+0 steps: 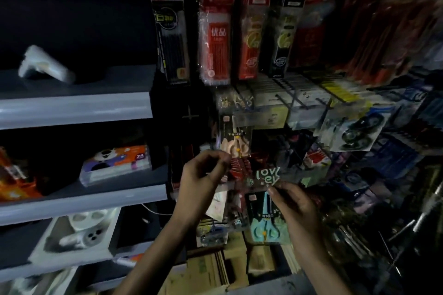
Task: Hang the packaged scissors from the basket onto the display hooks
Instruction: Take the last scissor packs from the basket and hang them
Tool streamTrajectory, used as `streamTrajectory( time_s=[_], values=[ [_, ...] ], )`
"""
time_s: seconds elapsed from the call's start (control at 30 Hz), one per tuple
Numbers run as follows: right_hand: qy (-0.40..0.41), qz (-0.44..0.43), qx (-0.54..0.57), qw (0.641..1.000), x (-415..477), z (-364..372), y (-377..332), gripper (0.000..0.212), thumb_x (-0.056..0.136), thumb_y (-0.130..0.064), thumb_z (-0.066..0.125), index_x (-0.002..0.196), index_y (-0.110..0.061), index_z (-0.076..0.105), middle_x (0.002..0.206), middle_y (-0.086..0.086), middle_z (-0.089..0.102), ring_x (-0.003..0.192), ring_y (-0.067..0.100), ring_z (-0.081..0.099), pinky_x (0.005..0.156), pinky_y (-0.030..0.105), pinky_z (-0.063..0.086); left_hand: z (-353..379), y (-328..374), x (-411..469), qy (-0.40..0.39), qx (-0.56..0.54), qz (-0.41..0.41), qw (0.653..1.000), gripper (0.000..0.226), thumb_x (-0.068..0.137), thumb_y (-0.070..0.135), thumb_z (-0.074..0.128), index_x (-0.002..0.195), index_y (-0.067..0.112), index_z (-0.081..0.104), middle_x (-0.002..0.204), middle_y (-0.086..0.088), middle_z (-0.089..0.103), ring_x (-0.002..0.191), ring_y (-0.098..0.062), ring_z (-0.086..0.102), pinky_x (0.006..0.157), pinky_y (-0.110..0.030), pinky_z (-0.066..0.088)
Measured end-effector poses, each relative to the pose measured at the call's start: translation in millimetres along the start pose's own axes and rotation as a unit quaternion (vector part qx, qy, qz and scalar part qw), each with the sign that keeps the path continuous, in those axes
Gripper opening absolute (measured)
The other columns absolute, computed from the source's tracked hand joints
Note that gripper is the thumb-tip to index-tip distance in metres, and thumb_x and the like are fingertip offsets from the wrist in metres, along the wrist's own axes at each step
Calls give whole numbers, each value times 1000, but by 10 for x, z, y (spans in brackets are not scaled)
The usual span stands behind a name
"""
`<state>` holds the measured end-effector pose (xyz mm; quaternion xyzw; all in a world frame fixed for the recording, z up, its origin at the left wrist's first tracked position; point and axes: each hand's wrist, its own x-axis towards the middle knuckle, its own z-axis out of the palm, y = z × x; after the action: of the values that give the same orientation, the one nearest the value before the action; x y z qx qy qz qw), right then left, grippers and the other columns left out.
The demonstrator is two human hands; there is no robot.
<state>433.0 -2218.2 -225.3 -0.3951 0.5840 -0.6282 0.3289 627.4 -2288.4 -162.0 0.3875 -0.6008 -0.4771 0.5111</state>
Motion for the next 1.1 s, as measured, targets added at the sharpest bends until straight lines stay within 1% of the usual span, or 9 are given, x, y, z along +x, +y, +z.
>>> streamTrajectory(
  time_s=[0.13, 0.3, 0.37, 0.5, 0.6, 0.73, 0.83, 0.93, 1.1],
  values=[
    [-39, -5, 18, 999, 224, -83, 94, 7, 92, -16, 73, 96, -19, 76, 93, -6, 78, 90, 7, 72, 74, 15, 53, 250, 138, 163, 66, 25, 13, 997, 19, 98, 28, 72, 115, 19, 69, 99, -1, 75, 95, -22, 72, 85, -41, 59],
    [-45, -3, 67, 997, 355, -152, 162, 9, 92, -20, 72, 100, -19, 76, 96, -9, 78, 93, 2, 71, 75, 13, 52, 440, 243, 378, 136, 19, 17, 990, 24, 97, 21, 73, 120, 16, 67, 104, -2, 77, 95, -14, 75, 86, -30, 61],
    [-45, -2, 67, 997, 366, -159, 225, 13, 91, -26, 73, 102, -20, 77, 100, -9, 78, 97, 4, 71, 77, 15, 53, 480, 237, 428, 151, 33, 12, 988, 22, 98, 21, 72, 119, 14, 69, 101, -3, 78, 93, -15, 75, 85, -34, 61],
    [-51, 3, 70, 996, 493, -186, 217, 10, 91, -26, 74, 100, -23, 77, 97, -12, 78, 94, 2, 71, 74, 15, 52, 560, 224, 450, 155, 31, -17, 987, 15, 102, 25, 67, 110, 13, 73, 89, -1, 77, 82, -11, 72, 72, -35, 55],
    [-64, 1, 86, 994, 569, -151, 144, 7, 92, -23, 74, 98, -25, 76, 94, -16, 77, 90, -2, 70, 71, 9, 49, 581, 253, 391, 163, 13, -22, 986, 19, 105, 26, 61, 104, 12, 73, 87, -2, 77, 82, -10, 72, 76, -34, 53],
    [-78, 7, 105, 991, 701, -29, 78, 16, 91, -30, 75, 105, -23, 77, 104, -9, 78, 101, 4, 71, 80, 17, 51, 583, 357, 334, 155, -29, 3, 987, 29, 109, 32, 54, 101, 12, 74, 100, -17, 75, 90, -20, 69, 82, -36, 54],
    [-75, 10, 116, 990, 787, 103, 2, 21, 91, -31, 76, 109, -21, 76, 105, -7, 78, 103, 9, 71, 85, 27, 53, 572, 452, 343, 147, -64, 19, 987, 32, 109, 34, 52, 105, 14, 76, 99, -14, 73, 91, -25, 66, 85, -42, 52],
    [-69, -4, 117, 991, 886, 254, -124, 17, 90, -29, 76, 103, -18, 75, 99, -3, 78, 95, 11, 71, 79, 24, 53, 561, 514, 368, 153, -51, 31, 986, 33, 110, 34, 50, 110, 16, 78, 106, -16, 76, 93, -28, 69, 86, -45, 53],
    [-55, -10, 105, 993, 1073, 433, -308, 28, 88, -32, 78, 108, -13, 73, 101, 1, 77, 93, 13, 70, 81, 28, 53, 562, 535, 409, 151, -13, 43, 988, 30, 109, 33, 52, 109, 21, 80, 104, -13, 76, 93, -23, 70, 86, -47, 56]
  ],
)
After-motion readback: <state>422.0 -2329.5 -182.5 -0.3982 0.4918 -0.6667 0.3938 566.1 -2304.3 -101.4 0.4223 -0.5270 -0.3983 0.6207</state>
